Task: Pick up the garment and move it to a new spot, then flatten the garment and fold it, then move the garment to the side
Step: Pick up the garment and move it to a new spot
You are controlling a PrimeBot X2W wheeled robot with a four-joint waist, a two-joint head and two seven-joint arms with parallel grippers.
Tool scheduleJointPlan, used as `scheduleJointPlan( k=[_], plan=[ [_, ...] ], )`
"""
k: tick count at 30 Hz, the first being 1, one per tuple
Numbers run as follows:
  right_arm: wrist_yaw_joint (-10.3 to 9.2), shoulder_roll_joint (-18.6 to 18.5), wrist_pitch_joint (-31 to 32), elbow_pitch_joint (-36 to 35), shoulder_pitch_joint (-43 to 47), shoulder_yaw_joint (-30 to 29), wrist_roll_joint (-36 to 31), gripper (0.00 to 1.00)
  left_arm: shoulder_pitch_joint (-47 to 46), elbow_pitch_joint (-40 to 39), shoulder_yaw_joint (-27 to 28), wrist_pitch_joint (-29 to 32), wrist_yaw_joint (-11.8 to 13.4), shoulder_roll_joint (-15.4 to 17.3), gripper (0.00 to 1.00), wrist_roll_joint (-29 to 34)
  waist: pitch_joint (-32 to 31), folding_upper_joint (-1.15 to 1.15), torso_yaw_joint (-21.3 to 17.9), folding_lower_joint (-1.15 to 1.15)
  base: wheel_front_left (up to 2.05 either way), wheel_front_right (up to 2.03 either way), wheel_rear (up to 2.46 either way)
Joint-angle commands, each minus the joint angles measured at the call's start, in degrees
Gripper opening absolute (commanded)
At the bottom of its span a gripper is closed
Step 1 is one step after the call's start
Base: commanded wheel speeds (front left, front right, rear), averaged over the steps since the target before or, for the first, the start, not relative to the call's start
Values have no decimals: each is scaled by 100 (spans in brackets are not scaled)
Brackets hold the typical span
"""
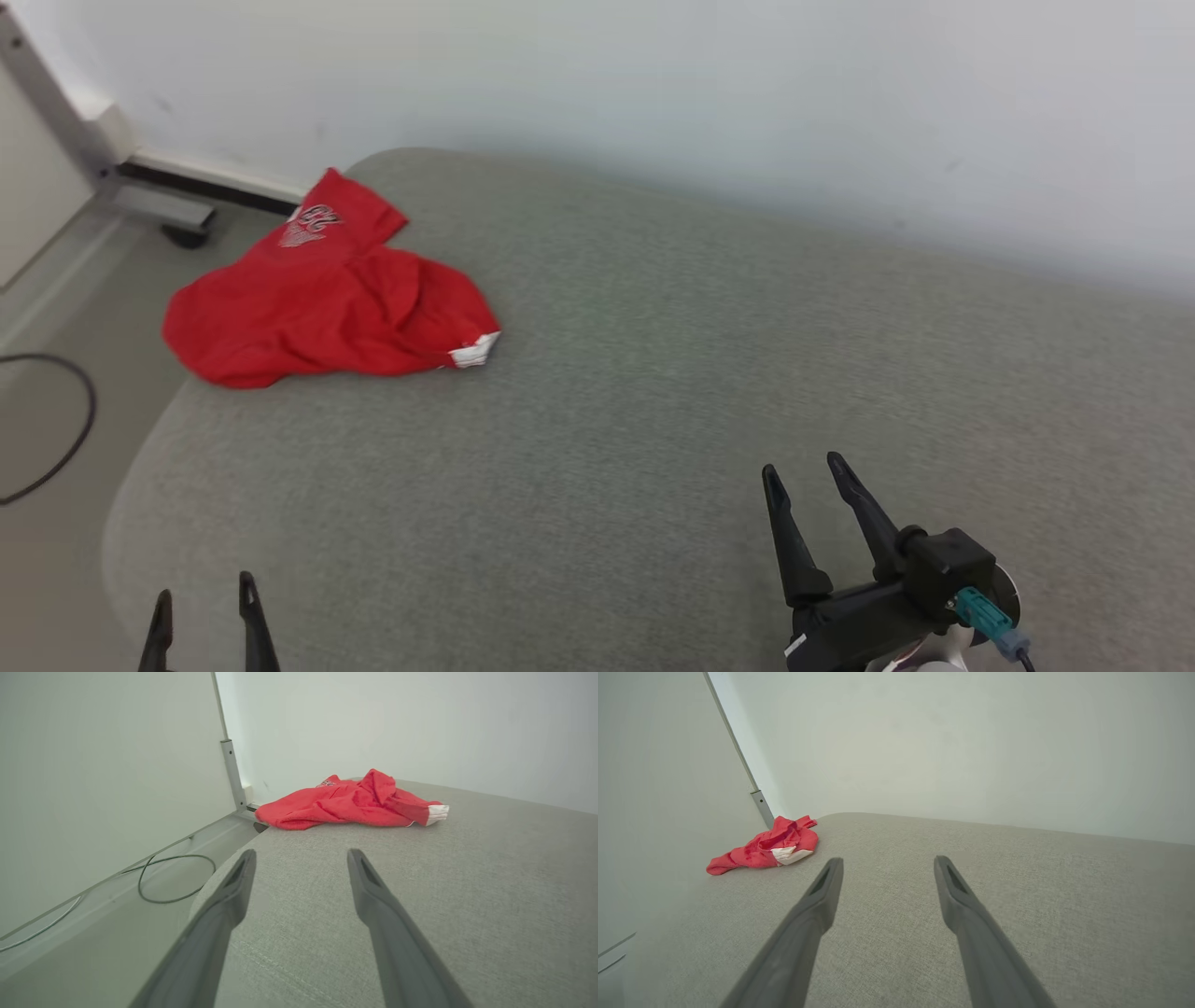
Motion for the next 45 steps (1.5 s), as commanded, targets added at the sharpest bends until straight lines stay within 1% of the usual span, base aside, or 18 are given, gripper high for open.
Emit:
scheduleJointPlan(
  k=[1, 3, 5, 7, 12, 16, 20, 23, 26, 29, 33, 37, 41, 45],
  plan=[
    [-15, -32, -6, -5, -44, 31, 24, 100, 83, -16, 37, -17, 12, -7, 100, -23, 95, 0, 508, 0, 0, 0, 0],
    [-15, -40, -6, -15, -67, 75, 38, 100, 126, -74, -4, -17, 102, -9, 100, -84, 104, 0, 644, 0, 0, 0, 0],
    [-15, -45, -6, -11, -67, 116, 50, 100, 134, -66, 104, -17, 83, 2, 100, -160, 114, 0, 757, 0, 0, 0, 0],
    [-15, -62, -6, 4, -85, 201, 44, 100, 201, -48, 192, -17, 158, -6, 100, -376, 132, 0, 868, 0, 0, 0, 0],
    [-15, -113, -6, 10, -132, 290, 50, 100, 321, -139, 234, -17, 275, -6, 100, -499, 186, 0, 894, 0, 0, 0, 0],
    [-15, -139, -6, 10, -155, 316, 70, 100, 397, -229, 143, -17, 389, -4, 100, -533, 208, 0, 896, 0, 0, 0, 0],
    [-15, -166, -6, -3, -152, 308, 58, 100, 346, -246, 152, -17, 375, -4, 100, -569, 257, 0, 836, 0, 0, 0, 0],
    [-15, -219, -6, -15, -174, 303, 39, 100, 274, -234, 140, -17, 310, -6, 100, -660, 320, 0, 769, 0, 0, 0, 0],
    [-15, -308, -6, -76, -242, 328, 20, 100, 112, -110, 168, -17, 138, -6, 100, -889, 486, 0, 633, 0, 0, 0, 0],
    [-15, -442, -6, -142, -293, 370, 23, 100, -134, 54, 289, -17, -29, -4, 100, -978, 682, 0, 473, 0, 0, 0, 0],
    [-15, -653, -6, -270, -417, 420, 4, 100, -693, 299, 468, -17, -301, 15, 100, -869, 996, 0, 251, 0, 0, 0, 0],
    [-15, -907, -7, -427, -568, 462, 36, 100, -1428, 702, 638, -17, -570, 164, 100, -957, 1338, 0, 13, 0, 0, 0, 0],
    [-15, -1122, -6, -590, -706, 483, 75, 100, -2201, 1210, 555, -17, -757, 492, 100, -960, 1667, 0, -238, 0, 0, 0, 0],
    [-15, -1330, 10, -792, -880, 528, 111, 100, -2980, 1834, 439, 42, -859, 1002, 100, -1146, 1963, 0, -539, 0, 0, 0, 0]
  ],
)
